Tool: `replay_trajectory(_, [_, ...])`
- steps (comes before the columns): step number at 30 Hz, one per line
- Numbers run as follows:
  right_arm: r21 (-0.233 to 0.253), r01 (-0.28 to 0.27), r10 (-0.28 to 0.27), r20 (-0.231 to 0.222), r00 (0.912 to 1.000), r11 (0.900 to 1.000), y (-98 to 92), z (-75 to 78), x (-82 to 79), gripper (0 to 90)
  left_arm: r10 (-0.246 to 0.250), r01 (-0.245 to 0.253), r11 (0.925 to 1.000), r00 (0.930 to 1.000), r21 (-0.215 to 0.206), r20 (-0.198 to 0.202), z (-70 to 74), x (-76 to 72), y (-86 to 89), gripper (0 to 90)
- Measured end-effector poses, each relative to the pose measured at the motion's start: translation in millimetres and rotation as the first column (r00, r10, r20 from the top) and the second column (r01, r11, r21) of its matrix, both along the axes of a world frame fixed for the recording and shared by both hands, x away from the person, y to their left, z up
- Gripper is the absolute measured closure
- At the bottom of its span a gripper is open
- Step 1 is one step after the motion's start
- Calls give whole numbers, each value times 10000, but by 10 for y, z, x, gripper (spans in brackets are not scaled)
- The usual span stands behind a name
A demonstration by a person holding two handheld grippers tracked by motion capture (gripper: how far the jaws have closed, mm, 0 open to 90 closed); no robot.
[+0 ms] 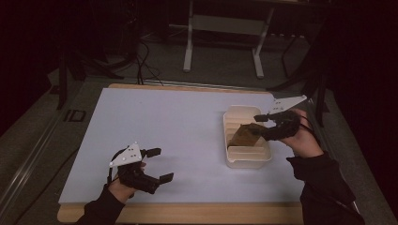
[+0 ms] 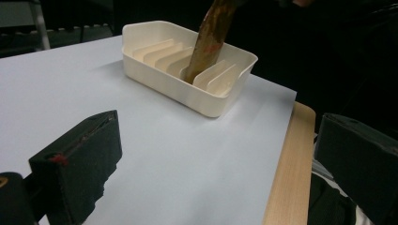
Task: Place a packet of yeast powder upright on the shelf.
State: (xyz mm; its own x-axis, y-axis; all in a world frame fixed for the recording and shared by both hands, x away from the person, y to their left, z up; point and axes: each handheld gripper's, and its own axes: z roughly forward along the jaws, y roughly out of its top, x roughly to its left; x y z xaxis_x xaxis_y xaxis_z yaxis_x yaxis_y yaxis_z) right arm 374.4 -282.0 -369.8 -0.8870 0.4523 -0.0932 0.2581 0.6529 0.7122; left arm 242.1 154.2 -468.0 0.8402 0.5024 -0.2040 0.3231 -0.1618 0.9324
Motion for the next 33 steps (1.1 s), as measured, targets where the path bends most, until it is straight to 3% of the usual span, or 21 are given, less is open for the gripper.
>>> replay_trajectory(4, [511,-5,-14,364,9993,9987,32,144,-101,395,31,-31,10000,10000,-52,3,7,-4,6,18])
replay_trajectory(10, [873,-284,243,482,9985,9958,149,214,-204,364,10,-10,10000,10000,-4,37,14,-15,6,18])
replay_trajectory(22, [1496,-287,189,669,9976,9883,337,172,-435,296,11,-11,10000,10000,13,66,4,-38,11,18])
replay_trajectory(33, [1737,-494,329,967,9948,9836,458,60,-698,211,43,-43,10000,9999,-11,101,5,-53,28,18])
